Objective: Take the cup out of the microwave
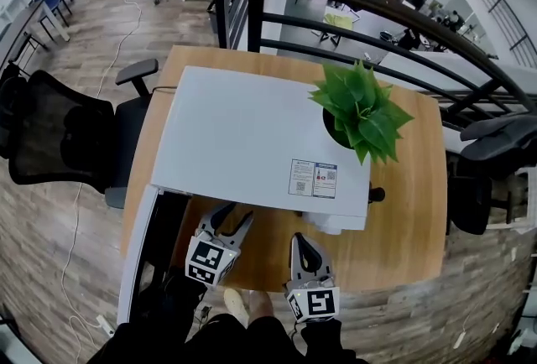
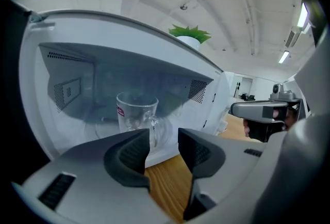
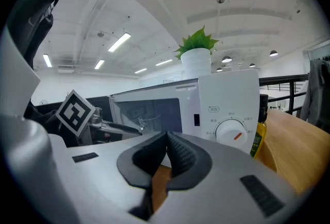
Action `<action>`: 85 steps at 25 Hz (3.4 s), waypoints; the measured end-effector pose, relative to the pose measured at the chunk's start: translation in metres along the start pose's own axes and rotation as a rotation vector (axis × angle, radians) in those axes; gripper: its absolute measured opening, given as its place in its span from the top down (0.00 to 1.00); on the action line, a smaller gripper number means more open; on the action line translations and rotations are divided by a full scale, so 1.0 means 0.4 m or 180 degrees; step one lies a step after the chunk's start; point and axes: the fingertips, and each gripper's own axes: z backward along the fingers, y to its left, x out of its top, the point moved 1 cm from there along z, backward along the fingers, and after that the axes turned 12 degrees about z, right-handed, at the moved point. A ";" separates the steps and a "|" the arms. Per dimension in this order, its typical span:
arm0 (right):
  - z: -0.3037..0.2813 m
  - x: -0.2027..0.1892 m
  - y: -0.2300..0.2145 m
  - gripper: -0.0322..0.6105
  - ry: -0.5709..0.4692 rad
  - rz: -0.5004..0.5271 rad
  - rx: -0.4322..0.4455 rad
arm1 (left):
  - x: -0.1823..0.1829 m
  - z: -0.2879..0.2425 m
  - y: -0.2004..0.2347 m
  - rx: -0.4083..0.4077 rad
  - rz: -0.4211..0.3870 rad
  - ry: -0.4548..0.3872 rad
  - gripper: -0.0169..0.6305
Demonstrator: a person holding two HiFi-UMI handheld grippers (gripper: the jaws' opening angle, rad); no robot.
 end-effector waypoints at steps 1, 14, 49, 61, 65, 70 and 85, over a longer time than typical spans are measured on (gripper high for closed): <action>0.000 -0.003 -0.001 0.93 0.0006 -0.0013 -0.0003 | -0.003 -0.009 0.002 0.0001 -0.0009 0.0010 0.70; 0.001 -0.039 -0.034 0.93 0.0103 -0.0077 -0.0032 | 0.002 -0.103 0.011 -0.0027 -0.0163 -0.0002 0.77; 0.080 0.017 -0.026 0.93 -0.0007 0.0011 0.0020 | 0.037 0.022 -0.107 -0.0332 -0.0158 -0.0378 0.94; 0.192 0.094 0.079 0.93 -0.0278 0.0106 0.0113 | 0.013 0.234 -0.201 -0.0232 -0.0208 -0.0524 0.94; 0.236 0.126 0.124 0.93 -0.0375 0.0161 0.0152 | 0.021 0.321 -0.223 -0.0143 -0.0253 -0.0595 0.94; 0.299 0.176 0.184 0.93 -0.0504 0.0213 0.0170 | 0.035 0.439 -0.249 -0.0069 -0.0282 -0.0722 0.94; 0.517 0.265 0.341 0.93 -0.0837 0.0387 0.0196 | 0.015 0.751 -0.390 -0.0030 -0.0476 -0.1007 0.94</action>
